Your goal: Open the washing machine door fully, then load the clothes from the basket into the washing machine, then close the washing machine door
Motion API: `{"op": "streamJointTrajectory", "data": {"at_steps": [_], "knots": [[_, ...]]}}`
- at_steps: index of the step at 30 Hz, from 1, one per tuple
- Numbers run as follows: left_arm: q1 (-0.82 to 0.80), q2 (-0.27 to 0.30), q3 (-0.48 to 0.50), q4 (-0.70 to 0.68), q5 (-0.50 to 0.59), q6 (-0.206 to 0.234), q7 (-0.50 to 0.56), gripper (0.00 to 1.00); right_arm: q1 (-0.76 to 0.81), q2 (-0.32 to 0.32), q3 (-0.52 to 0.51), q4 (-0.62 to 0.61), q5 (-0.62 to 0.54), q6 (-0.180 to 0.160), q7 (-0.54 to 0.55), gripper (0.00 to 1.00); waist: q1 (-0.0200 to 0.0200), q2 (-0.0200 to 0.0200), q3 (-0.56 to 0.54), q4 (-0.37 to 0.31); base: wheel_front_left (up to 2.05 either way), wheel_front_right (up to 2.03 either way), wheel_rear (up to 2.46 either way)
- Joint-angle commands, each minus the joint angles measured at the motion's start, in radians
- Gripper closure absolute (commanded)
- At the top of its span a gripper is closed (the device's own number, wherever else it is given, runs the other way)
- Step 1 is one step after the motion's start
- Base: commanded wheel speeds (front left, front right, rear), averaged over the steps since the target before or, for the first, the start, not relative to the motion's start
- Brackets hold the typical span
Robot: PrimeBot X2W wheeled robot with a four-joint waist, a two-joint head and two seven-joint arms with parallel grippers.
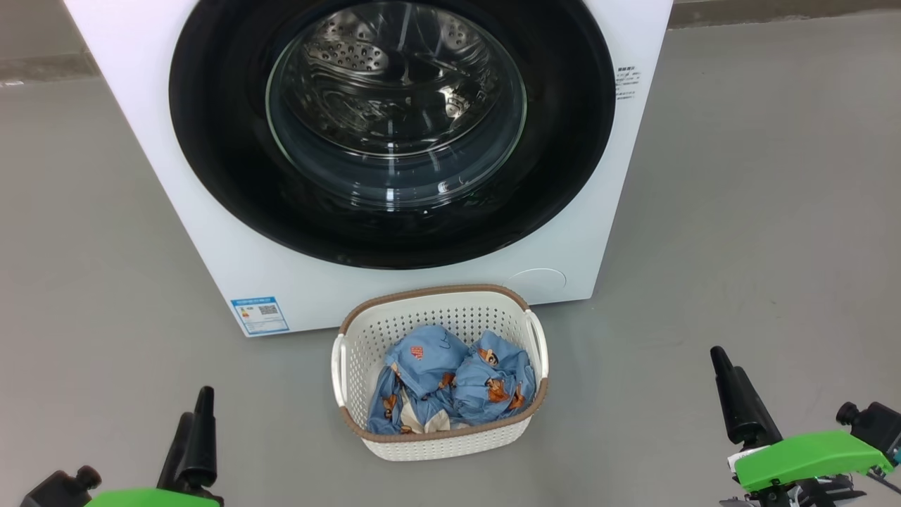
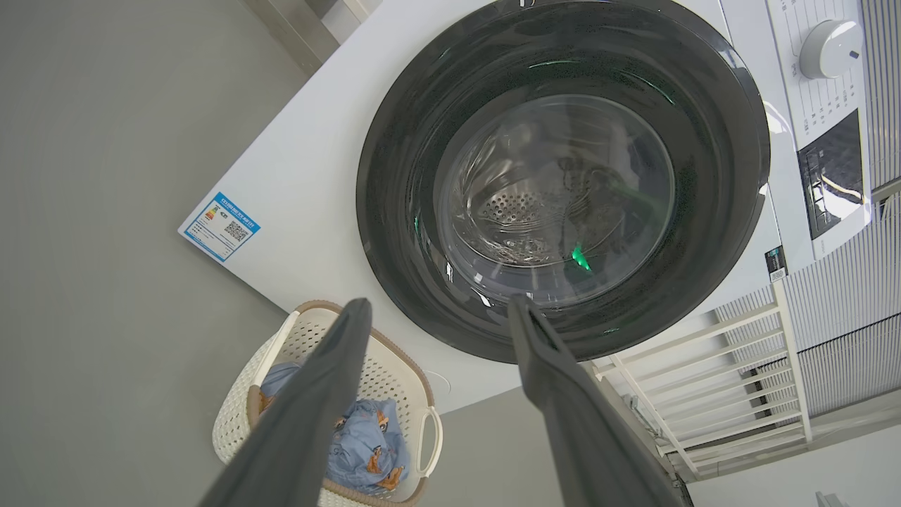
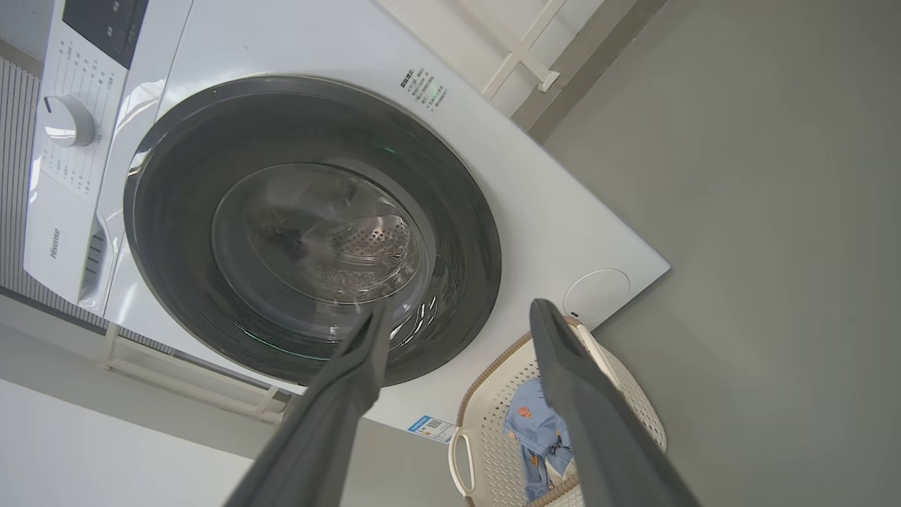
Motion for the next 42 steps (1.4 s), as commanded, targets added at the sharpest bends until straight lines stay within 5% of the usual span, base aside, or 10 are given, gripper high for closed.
{"op": "streamJointTrajectory", "data": {"at_steps": [1, 42], "knots": [[-0.046, 0.025, 0.011, -0.033, 0.034, -0.002, -0.015, 0.00, -0.046, -0.016, 0.013, -0.033, -0.040, 0.000, -0.013, 0.00, -0.0001, -0.0001, -0.001, -0.001, 0.00, 0.00, 0.00], [-0.042, 0.029, 0.054, -0.044, 0.587, -0.003, -0.135, 0.00, -0.092, -0.051, 0.059, -0.029, -0.562, -0.001, -0.133, 0.00, -0.0001, -0.0001, -0.013, -0.005, 0.00, 0.00, 0.00]]}}
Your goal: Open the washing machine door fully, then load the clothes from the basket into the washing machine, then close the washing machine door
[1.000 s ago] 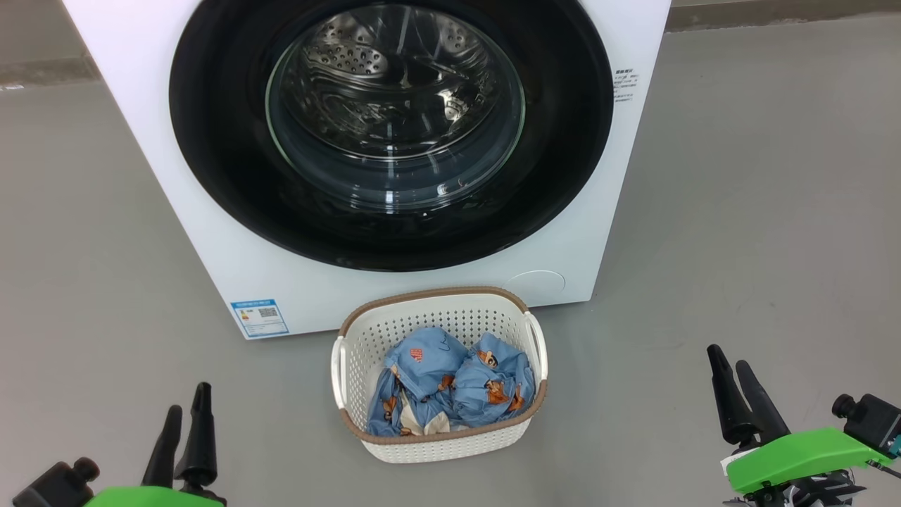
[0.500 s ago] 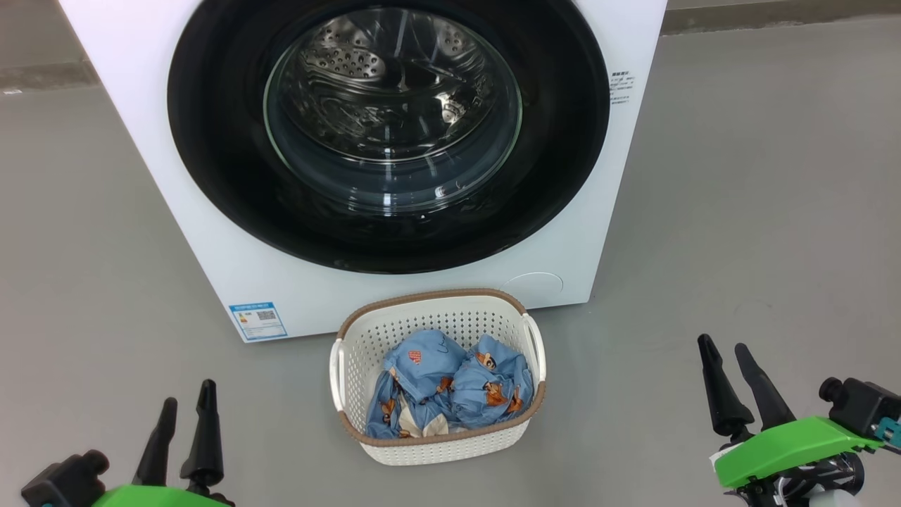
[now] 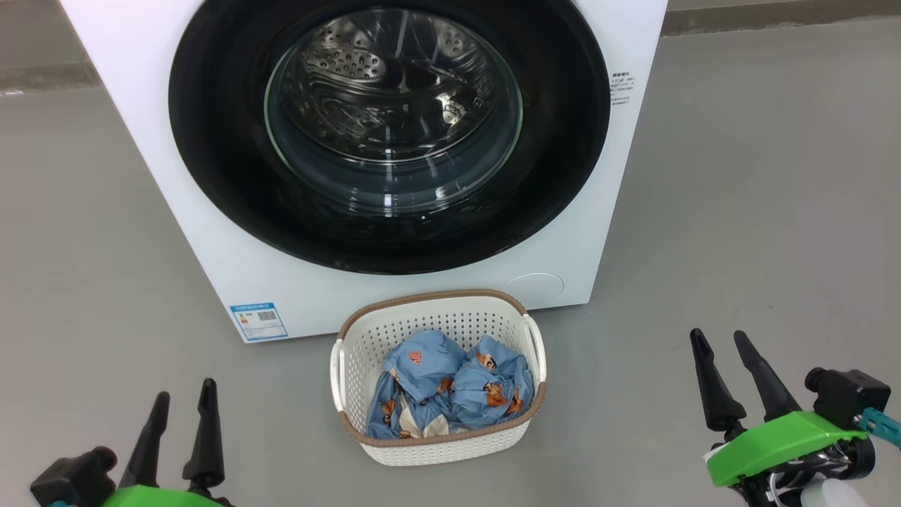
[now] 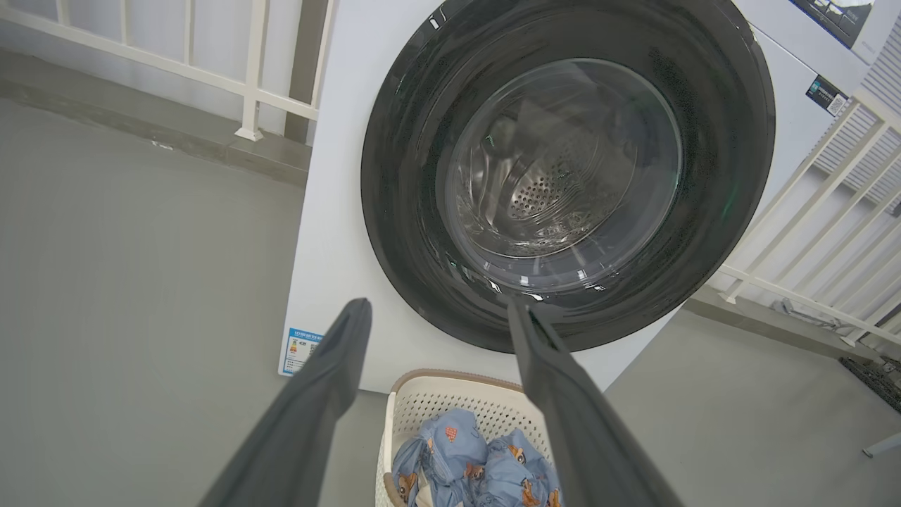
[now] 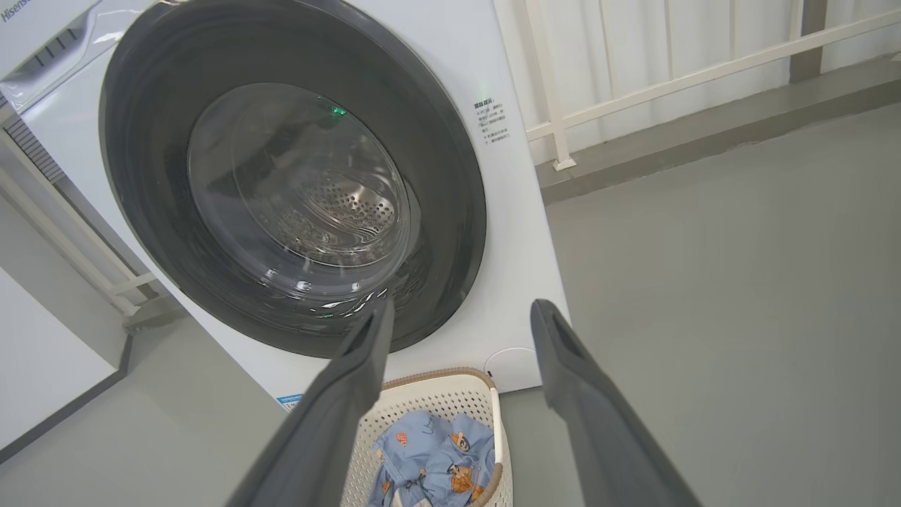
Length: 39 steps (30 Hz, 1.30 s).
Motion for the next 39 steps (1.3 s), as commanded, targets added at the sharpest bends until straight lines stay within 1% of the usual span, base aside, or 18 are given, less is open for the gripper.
{"op": "streamJointTrajectory", "data": {"at_steps": [1, 8, 9, 10, 17, 31, 39], "knots": [[-0.043, 0.021, 0.031, -0.025, 0.043, -0.003, -0.015, 0.00, -0.050, -0.016, 0.022, -0.023, -0.039, -0.001, -0.016, 0.00, -0.0001, -0.0001, 0.000, 0.001, 0.00, 0.00, 0.00], [-0.050, 0.026, 0.036, -0.016, 0.117, -0.003, -0.033, 0.00, -0.060, -0.019, 0.025, -0.020, -0.113, -0.001, -0.034, 0.00, -0.0001, -0.0001, -0.001, 0.004, 0.00, 0.00, 0.00], [-0.049, 0.024, 0.040, -0.012, 0.143, -0.003, -0.039, 0.00, -0.063, -0.020, 0.024, -0.019, -0.139, -0.001, -0.040, 0.00, -0.0001, -0.0001, -0.002, 0.005, 0.00, 0.00, 0.00], [-0.049, 0.024, 0.040, -0.012, 0.143, -0.003, -0.039, 0.00, -0.063, -0.020, 0.024, -0.019, -0.139, -0.001, -0.040, 0.00, -0.0001, -0.0001, -0.002, 0.005, 0.00, 0.00, 0.00], [-0.054, 0.022, 0.054, -0.002, 0.221, -0.003, -0.059, 0.00, -0.072, -0.021, 0.021, -0.015, -0.232, -0.001, -0.060, 0.00, -0.0001, -0.0001, -0.002, 0.006, 0.00, 0.00, 0.00], [-0.070, 0.014, 0.091, 0.013, 0.410, -0.003, -0.100, 0.00, -0.088, -0.017, -0.004, -0.002, -0.424, -0.001, -0.101, 0.00, -0.0001, -0.0001, -0.003, 0.008, 0.00, 0.00, 0.00], [-0.071, 0.005, 0.112, 0.029, 0.416, -0.001, -0.101, 0.00, -0.082, 0.005, -0.048, 0.005, -0.440, -0.001, -0.102, 0.00, -0.0001, -0.0001, -0.005, 0.011, 0.00, 0.00, 0.00]]}}
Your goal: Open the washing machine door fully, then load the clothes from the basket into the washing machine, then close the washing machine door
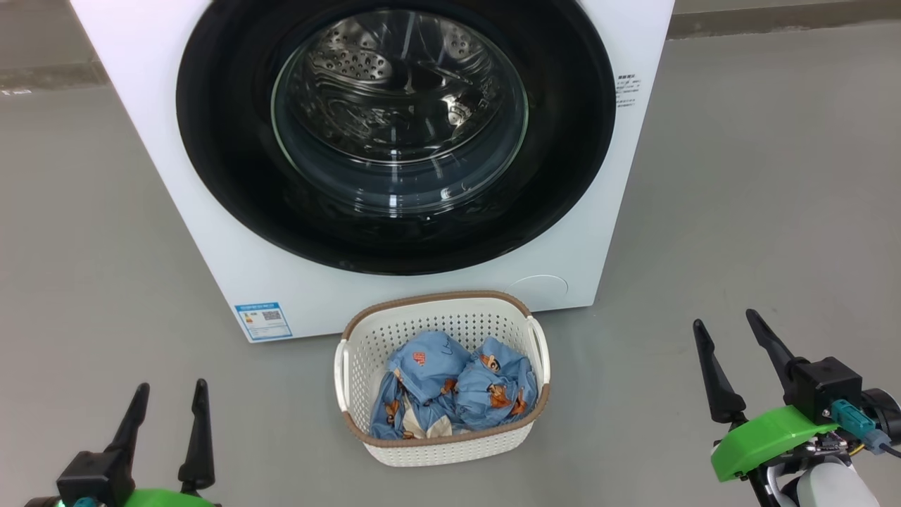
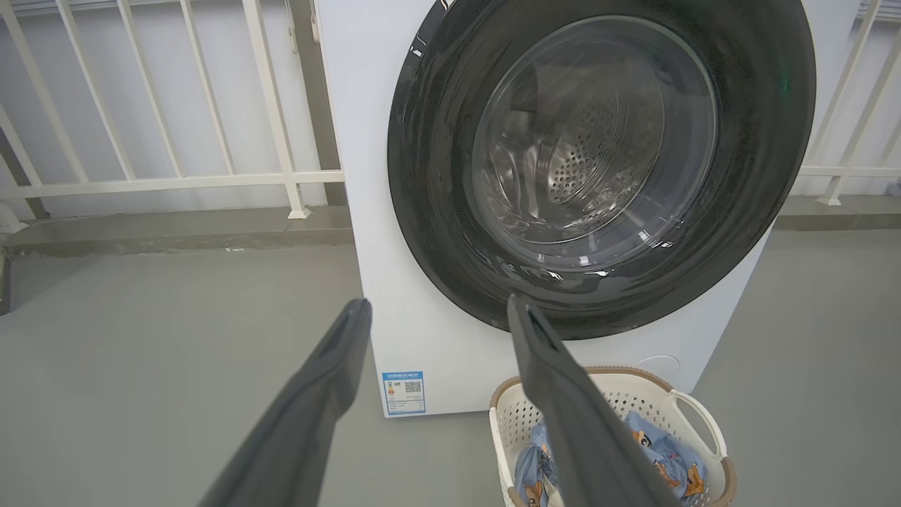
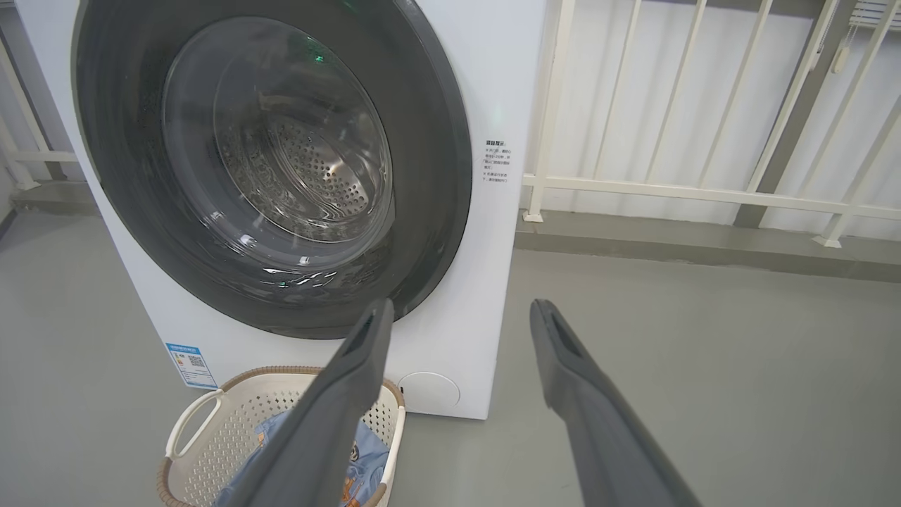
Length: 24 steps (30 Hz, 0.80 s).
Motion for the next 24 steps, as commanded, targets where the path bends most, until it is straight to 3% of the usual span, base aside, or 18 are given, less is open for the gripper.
{"op": "streamJointTrajectory", "data": {"at_steps": [1, 15, 24], "knots": [[-0.048, 0.015, 0.037, -0.017, 0.010, -0.001, -0.012, 0.00, -0.038, 0.000, 0.015, -0.020, -0.006, -0.001, -0.012, 0.00, 0.0000, 0.0000, -0.001, 0.001, 0.00, 0.00, 0.00], [-0.048, 0.011, 0.041, -0.021, 0.037, -0.002, -0.012, 0.00, -0.030, 0.010, 0.012, -0.026, -0.012, -0.001, -0.012, 0.00, 0.0000, 0.0000, -0.003, 0.008, 0.07, 0.07, -0.14], [-0.049, 0.008, 0.043, -0.026, 0.037, -0.002, -0.012, 0.00, -0.031, 0.009, 0.011, -0.028, -0.006, -0.001, -0.012, 0.00, 0.0000, 0.0000, 0.001, 0.012, 0.70, 0.70, -1.40]]}}
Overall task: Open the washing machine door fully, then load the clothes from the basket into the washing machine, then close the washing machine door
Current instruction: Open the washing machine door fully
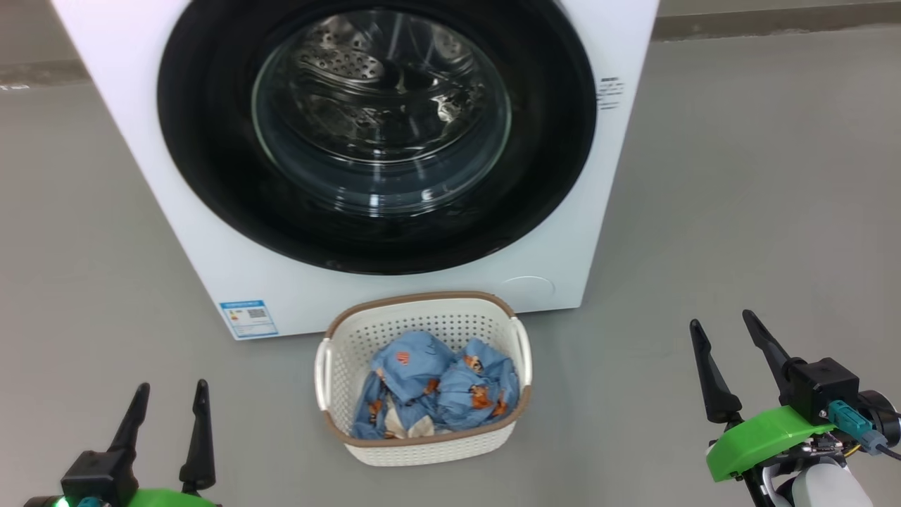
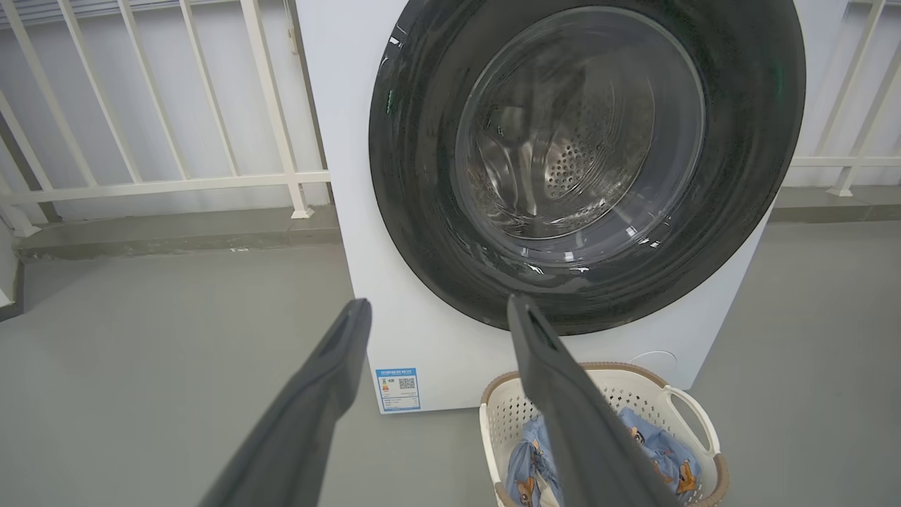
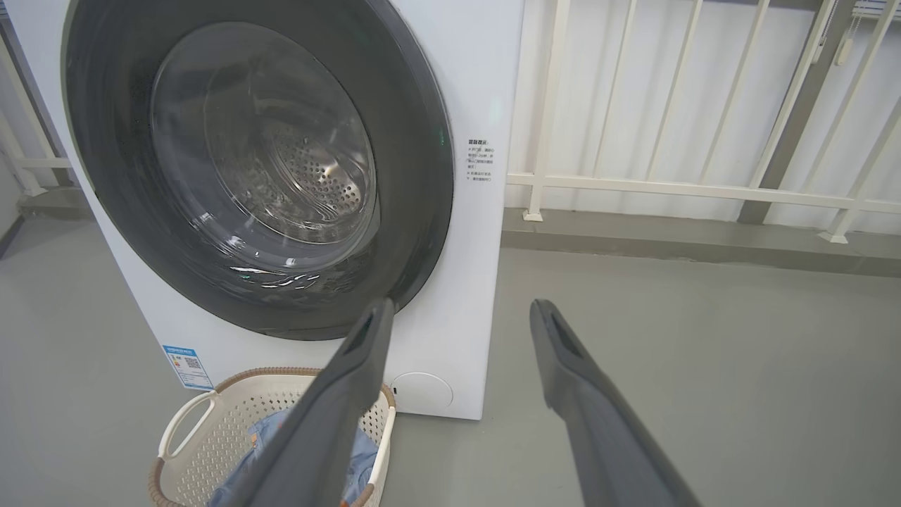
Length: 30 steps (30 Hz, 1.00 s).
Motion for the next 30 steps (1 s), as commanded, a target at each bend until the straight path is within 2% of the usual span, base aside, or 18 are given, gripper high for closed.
{"op": "streamJointTrajectory", "data": {"at_steps": [1, 16, 30], "knots": [[-0.049, 0.014, 0.033, -0.029, 0.003, -0.002, -0.012, 0.00, -0.031, -0.010, 0.021, -0.028, -0.004, -0.001, -0.012, 0.00, 0.0000, -0.0001, 0.001, 0.000, 1.09, 1.09, -2.19], [-0.050, 0.008, 0.041, -0.051, -0.023, -0.003, -0.012, 0.00, -0.033, -0.010, 0.014, -0.034, 0.005, -0.001, -0.012, 0.00, 0.0000, -0.0001, 0.013, -0.003, 1.11, 1.11, -2.22], [-0.040, 0.007, 0.023, -0.079, -0.024, -0.003, -0.012, 0.00, -0.037, -0.007, 0.007, -0.034, 0.029, -0.001, -0.012, 0.00, 0.0000, -0.0001, 0.014, -0.005, 0.23, 0.23, -0.46]]}}
